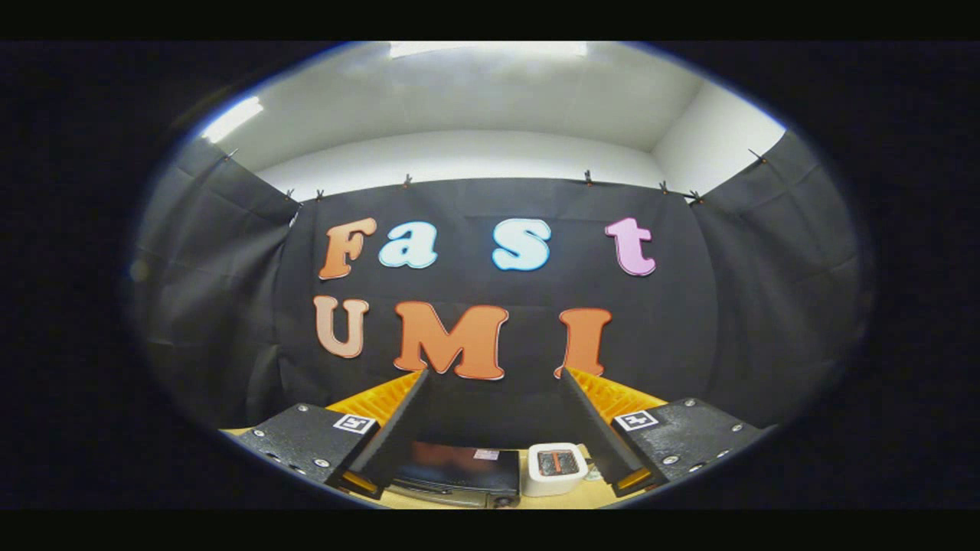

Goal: Open the toaster oven, put the food inside, and close the toaster oven door.

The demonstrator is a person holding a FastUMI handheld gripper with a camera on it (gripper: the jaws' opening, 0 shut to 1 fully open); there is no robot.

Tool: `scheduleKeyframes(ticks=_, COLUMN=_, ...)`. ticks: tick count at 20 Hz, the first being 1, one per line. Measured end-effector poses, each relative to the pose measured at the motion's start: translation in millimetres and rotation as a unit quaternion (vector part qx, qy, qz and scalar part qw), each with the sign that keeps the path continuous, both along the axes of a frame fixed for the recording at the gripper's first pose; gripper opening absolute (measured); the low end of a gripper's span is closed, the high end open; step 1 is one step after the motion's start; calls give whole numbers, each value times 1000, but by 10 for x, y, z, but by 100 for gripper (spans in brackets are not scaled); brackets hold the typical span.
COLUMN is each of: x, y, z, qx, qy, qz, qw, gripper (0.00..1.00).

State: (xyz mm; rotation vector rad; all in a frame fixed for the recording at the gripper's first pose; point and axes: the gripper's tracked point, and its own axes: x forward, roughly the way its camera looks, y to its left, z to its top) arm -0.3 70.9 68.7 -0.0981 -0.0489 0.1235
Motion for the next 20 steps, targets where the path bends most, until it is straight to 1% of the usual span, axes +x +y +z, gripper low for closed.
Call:
scheduleKeyframes(ticks=3, x=-101, y=69, z=168, qx=3, qy=-22, qz=11, qw=1000, gripper=97)
scheduleKeyframes(ticks=7, x=-72, y=70, z=277, qx=1, qy=-35, qz=5, qw=999, gripper=97)
scheduleKeyframes(ticks=13, x=-31, y=105, z=427, qx=7, qy=-27, qz=-2, qw=1000, gripper=97)
scheduleKeyframes(ticks=20, x=-3, y=193, z=472, qx=6, qy=-30, qz=9, qw=1000, gripper=97)
